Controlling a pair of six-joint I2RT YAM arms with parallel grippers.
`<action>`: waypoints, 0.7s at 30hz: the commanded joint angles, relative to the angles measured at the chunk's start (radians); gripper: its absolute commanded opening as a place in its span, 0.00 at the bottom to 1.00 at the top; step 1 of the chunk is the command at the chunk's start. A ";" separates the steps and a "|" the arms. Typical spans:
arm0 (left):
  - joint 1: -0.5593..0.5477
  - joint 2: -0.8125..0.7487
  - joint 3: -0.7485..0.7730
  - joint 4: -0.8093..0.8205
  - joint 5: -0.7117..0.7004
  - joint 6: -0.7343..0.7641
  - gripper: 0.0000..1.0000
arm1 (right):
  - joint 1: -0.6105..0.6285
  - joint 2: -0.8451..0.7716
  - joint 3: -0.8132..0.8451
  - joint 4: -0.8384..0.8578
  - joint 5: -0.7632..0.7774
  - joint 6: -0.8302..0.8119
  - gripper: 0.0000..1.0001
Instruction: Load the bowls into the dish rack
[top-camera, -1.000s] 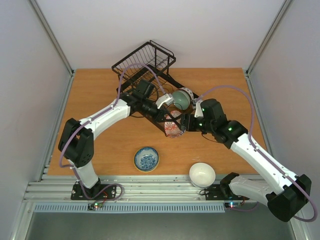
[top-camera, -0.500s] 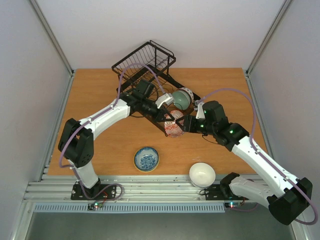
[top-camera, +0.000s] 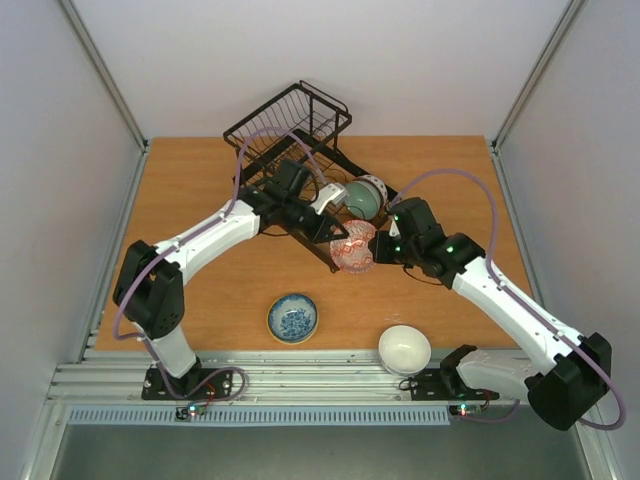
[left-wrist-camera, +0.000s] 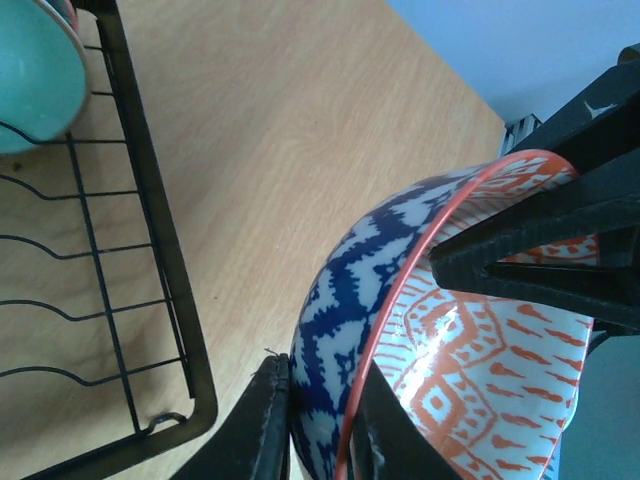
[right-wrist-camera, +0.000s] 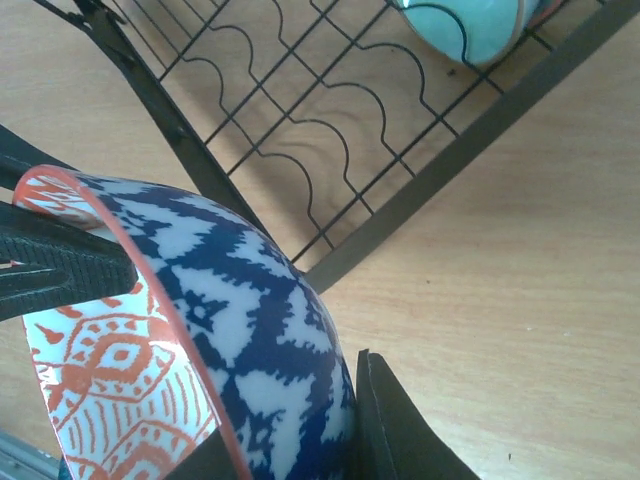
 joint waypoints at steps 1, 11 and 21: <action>0.038 -0.042 -0.005 0.061 0.104 0.146 0.01 | -0.006 0.005 0.126 0.047 -0.141 -0.099 0.02; 0.053 -0.057 -0.020 0.068 0.213 0.155 0.00 | -0.006 -0.099 0.092 0.038 -0.183 -0.065 0.59; 0.064 -0.056 -0.027 0.085 0.267 0.142 0.00 | -0.006 -0.168 -0.019 0.088 -0.265 0.036 0.76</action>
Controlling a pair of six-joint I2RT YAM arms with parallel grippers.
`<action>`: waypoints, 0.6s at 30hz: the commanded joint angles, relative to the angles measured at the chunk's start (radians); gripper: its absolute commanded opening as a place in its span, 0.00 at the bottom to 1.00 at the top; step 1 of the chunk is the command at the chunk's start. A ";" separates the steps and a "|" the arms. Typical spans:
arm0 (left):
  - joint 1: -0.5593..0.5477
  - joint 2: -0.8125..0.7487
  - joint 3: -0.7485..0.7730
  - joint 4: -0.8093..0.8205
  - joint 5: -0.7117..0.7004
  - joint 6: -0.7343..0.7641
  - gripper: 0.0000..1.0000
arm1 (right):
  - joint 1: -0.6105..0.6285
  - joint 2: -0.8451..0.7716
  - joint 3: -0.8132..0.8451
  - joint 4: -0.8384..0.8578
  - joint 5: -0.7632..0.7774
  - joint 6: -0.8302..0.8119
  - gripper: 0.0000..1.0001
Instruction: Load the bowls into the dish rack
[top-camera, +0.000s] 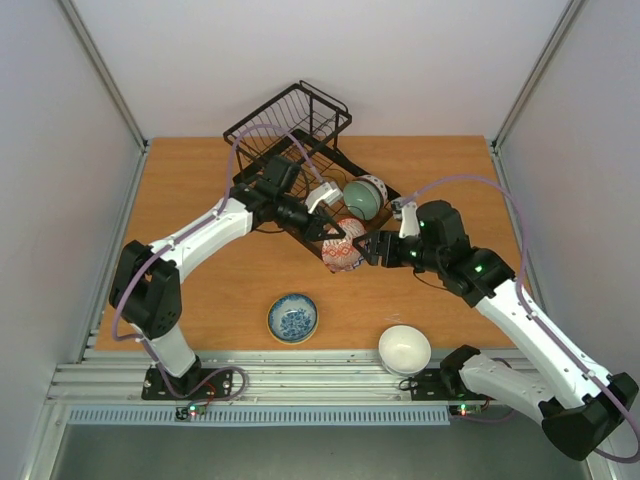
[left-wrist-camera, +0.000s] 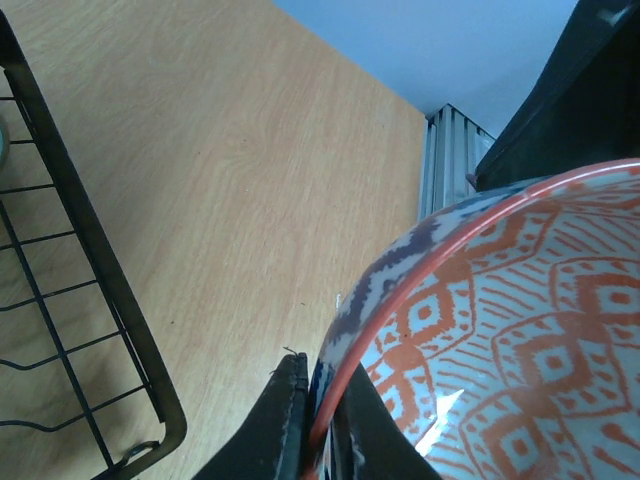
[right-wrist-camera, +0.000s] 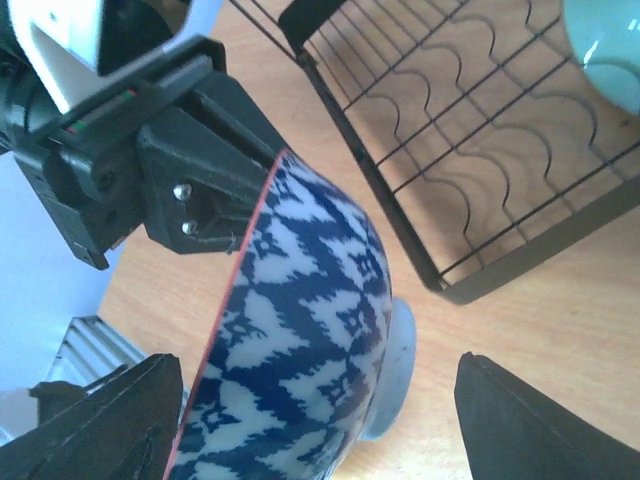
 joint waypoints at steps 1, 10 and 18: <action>0.009 -0.039 -0.005 0.063 0.064 0.005 0.00 | -0.003 -0.005 -0.060 0.055 -0.070 0.073 0.78; 0.015 -0.042 -0.017 0.085 0.053 -0.010 0.00 | -0.003 -0.011 -0.158 0.201 -0.158 0.181 0.82; 0.018 -0.044 -0.019 0.094 0.050 -0.017 0.01 | -0.003 -0.025 -0.184 0.280 -0.199 0.222 0.71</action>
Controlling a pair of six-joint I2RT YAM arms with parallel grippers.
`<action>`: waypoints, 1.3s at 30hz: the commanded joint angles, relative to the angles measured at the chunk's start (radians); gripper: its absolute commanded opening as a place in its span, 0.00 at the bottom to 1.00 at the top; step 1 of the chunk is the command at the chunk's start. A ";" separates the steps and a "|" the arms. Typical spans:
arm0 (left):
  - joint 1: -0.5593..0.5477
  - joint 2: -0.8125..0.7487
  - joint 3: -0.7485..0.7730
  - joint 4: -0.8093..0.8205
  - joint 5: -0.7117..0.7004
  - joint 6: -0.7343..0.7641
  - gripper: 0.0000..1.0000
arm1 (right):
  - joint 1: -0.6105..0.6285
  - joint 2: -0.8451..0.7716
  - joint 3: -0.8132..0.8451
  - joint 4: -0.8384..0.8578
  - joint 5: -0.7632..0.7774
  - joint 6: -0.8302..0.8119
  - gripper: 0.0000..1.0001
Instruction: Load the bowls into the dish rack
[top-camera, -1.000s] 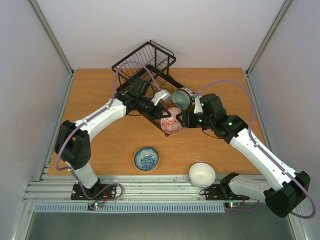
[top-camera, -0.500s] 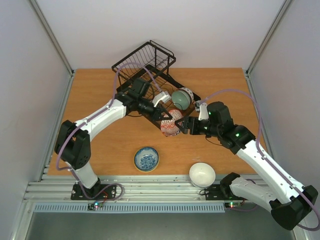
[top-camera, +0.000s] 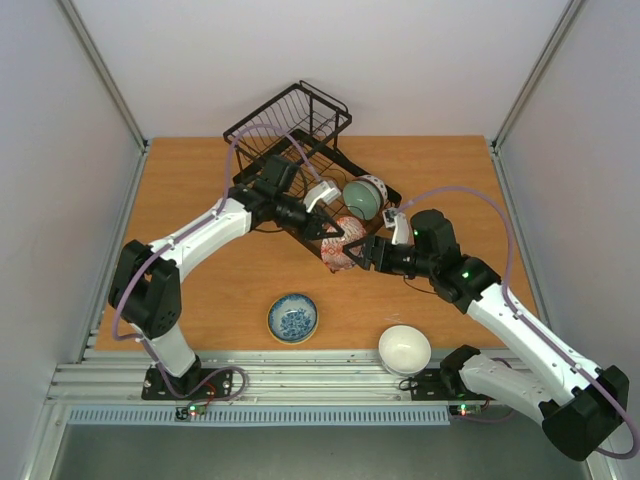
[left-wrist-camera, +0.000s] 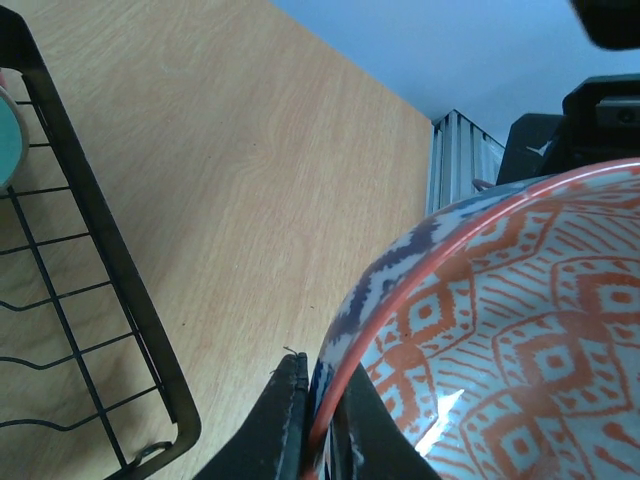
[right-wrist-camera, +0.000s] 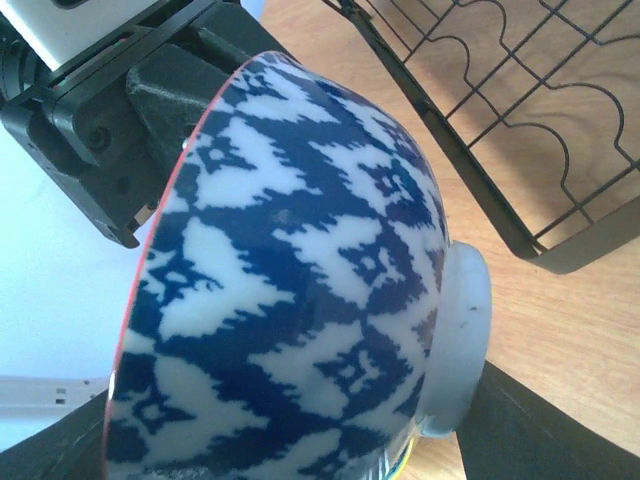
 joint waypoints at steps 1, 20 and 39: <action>0.006 -0.044 -0.005 0.072 0.049 -0.017 0.01 | -0.003 -0.026 -0.009 0.065 -0.036 0.028 0.66; 0.008 -0.065 -0.025 0.121 -0.124 -0.062 0.00 | -0.003 0.078 0.258 -0.240 0.173 -0.208 0.24; 0.059 -0.043 -0.060 0.222 0.069 -0.174 0.00 | -0.003 -0.089 0.012 0.003 0.051 -0.001 0.88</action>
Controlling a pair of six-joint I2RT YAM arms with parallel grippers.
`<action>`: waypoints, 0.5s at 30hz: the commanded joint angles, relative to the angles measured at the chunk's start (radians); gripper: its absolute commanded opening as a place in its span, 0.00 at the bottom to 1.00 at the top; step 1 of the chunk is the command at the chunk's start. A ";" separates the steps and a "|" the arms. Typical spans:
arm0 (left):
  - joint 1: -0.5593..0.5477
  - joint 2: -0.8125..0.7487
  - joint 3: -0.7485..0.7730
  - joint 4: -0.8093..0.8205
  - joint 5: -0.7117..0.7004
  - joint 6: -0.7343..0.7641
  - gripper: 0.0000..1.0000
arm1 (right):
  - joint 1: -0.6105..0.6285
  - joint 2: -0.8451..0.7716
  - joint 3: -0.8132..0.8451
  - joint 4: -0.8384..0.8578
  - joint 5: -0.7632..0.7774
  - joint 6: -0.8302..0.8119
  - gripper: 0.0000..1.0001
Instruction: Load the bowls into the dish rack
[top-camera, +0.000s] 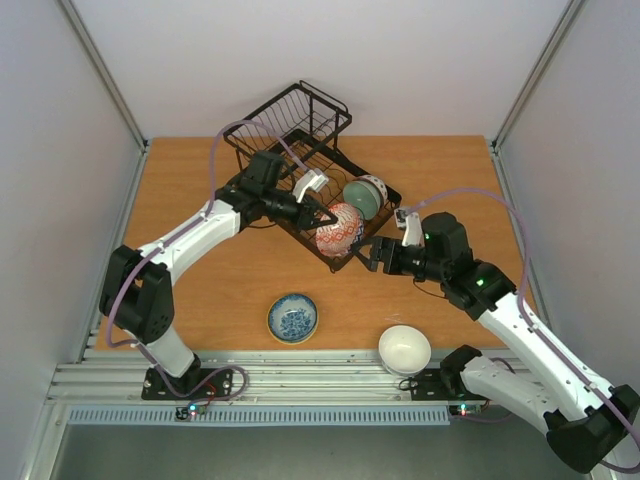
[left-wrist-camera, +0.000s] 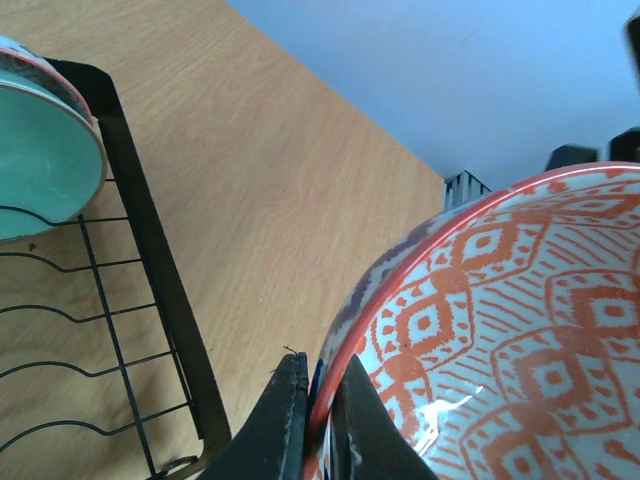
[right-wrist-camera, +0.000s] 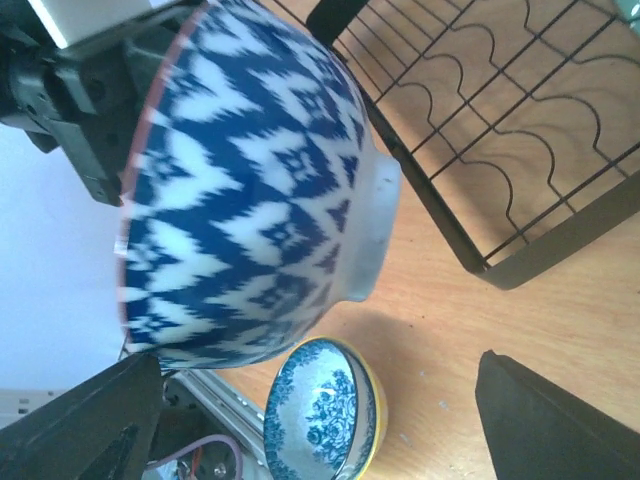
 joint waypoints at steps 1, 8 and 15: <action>0.007 0.006 -0.007 0.090 0.082 -0.043 0.00 | 0.001 -0.005 -0.056 0.142 -0.049 0.070 0.89; 0.011 -0.005 -0.025 0.118 0.078 -0.053 0.01 | 0.001 -0.039 -0.133 0.329 -0.050 0.139 0.90; 0.014 -0.007 -0.028 0.126 0.082 -0.063 0.01 | 0.001 -0.074 -0.198 0.439 -0.043 0.176 0.91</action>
